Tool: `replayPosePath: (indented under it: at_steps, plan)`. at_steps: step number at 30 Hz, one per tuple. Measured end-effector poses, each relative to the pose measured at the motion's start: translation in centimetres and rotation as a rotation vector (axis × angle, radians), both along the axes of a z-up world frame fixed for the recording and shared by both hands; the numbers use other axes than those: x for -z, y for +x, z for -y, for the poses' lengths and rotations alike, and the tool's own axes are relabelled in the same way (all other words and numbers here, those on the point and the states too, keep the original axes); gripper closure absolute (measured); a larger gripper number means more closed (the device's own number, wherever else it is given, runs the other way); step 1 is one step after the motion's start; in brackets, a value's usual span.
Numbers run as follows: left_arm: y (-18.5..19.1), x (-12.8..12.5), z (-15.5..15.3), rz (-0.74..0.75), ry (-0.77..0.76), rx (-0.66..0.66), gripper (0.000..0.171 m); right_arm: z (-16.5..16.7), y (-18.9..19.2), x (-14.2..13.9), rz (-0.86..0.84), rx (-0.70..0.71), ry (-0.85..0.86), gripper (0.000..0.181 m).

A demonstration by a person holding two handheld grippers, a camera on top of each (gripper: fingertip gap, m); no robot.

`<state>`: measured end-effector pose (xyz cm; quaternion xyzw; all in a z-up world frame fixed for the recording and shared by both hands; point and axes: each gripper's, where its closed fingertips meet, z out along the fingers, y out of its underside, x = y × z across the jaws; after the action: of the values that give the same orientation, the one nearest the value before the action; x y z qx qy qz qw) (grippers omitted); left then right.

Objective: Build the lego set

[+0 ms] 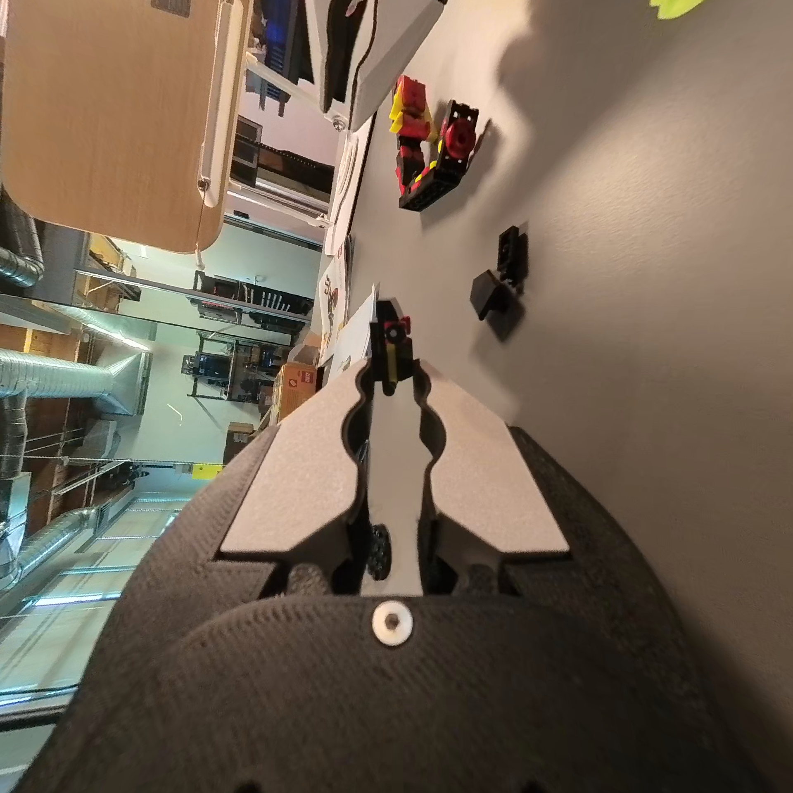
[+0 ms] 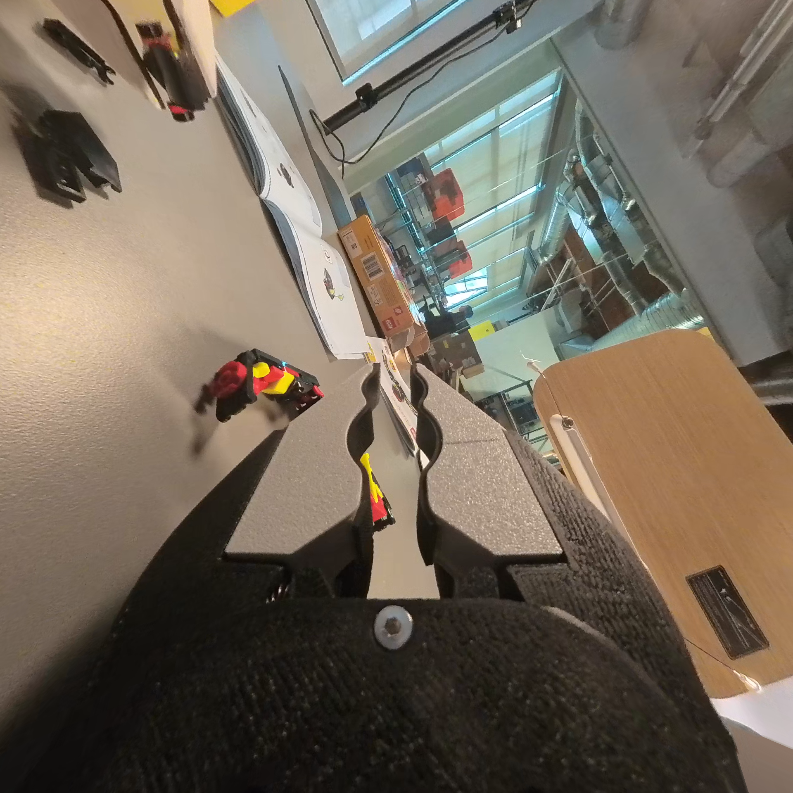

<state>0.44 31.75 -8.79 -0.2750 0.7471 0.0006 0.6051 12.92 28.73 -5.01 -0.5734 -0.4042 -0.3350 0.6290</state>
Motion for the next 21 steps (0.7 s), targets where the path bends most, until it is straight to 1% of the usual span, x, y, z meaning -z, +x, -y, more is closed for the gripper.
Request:
replayPosePath:
  at_steps: [5, 6, 8, 11, 14, 21]
  plan:
    - [0.0, 0.3, -0.5, -0.023, 0.047, -0.029, 0.155, 0.0, 0.0, 0.0, 0.002, 0.001, 0.001, 0.17]
    - [-0.1, 0.2, -0.8, -0.032, 0.098, -0.049, 0.155, 0.0, 0.0, 0.0, 0.002, 0.002, 0.001, 0.169]
    - [-0.2, -0.5, -1.5, -0.03, 0.26, -0.096, 0.155, 0.0, 0.0, 0.0, 0.004, 0.003, 0.002, 0.17]
    - [-0.2, -0.6, -1.2, -0.048, 0.377, -0.101, 0.155, 0.0, 0.0, 0.0, 0.006, 0.005, 0.003, 0.17]
    - [-0.2, -0.4, -1.1, -0.075, 0.443, -0.098, 0.155, 0.0, 0.0, 0.0, 0.007, 0.005, 0.003, 0.17]
    - [-0.3, -0.8, -2.4, -0.092, 0.537, -0.135, 0.155, 0.0, -0.1, 0.0, 0.005, 0.0, 0.003, 0.17]
